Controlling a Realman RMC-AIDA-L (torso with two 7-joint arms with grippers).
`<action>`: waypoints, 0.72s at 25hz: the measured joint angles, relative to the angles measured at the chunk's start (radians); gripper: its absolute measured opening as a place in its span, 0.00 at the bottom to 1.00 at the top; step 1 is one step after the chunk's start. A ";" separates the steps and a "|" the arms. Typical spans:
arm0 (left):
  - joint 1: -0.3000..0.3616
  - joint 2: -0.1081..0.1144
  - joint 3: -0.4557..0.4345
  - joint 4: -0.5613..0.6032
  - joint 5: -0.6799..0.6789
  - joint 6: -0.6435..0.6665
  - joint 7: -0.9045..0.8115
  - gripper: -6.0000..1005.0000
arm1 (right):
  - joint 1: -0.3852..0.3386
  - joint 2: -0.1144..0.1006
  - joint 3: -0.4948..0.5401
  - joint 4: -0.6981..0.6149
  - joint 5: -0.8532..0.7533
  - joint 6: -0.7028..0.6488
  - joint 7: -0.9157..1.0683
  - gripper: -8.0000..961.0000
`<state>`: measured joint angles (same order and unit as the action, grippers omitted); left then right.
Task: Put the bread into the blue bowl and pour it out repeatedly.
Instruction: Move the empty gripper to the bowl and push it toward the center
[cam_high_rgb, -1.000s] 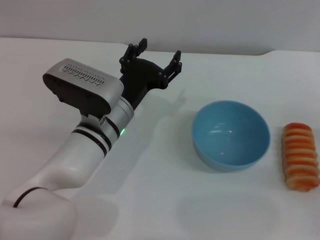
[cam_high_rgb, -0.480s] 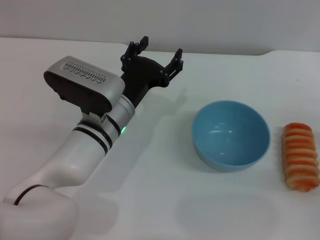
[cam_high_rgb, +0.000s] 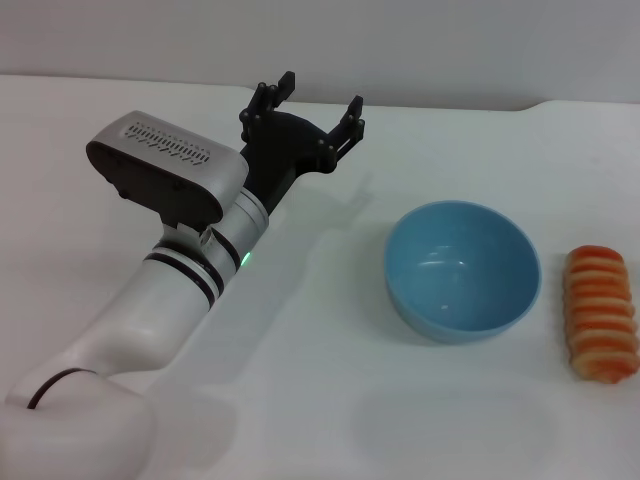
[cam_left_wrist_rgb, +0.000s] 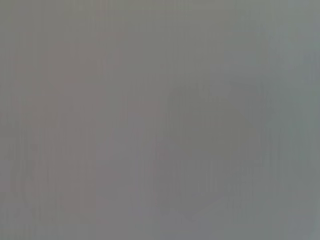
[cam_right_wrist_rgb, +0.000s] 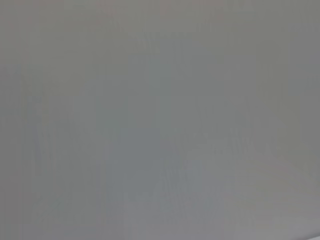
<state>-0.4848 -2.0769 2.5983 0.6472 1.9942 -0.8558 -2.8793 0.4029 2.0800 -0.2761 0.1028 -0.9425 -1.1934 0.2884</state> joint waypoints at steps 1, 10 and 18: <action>0.000 0.000 0.000 0.000 0.000 0.000 0.000 0.83 | 0.000 0.000 0.000 0.000 0.000 0.000 0.000 0.67; 0.005 0.000 0.006 0.000 0.000 0.000 0.000 0.83 | 0.003 -0.001 -0.002 0.000 -0.002 0.000 0.000 0.67; 0.008 0.000 0.005 0.000 0.000 0.000 0.000 0.83 | 0.007 -0.001 -0.004 0.000 -0.002 0.000 0.000 0.67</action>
<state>-0.4772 -2.0770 2.6030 0.6473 1.9942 -0.8560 -2.8793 0.4096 2.0786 -0.2798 0.1027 -0.9449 -1.1936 0.2884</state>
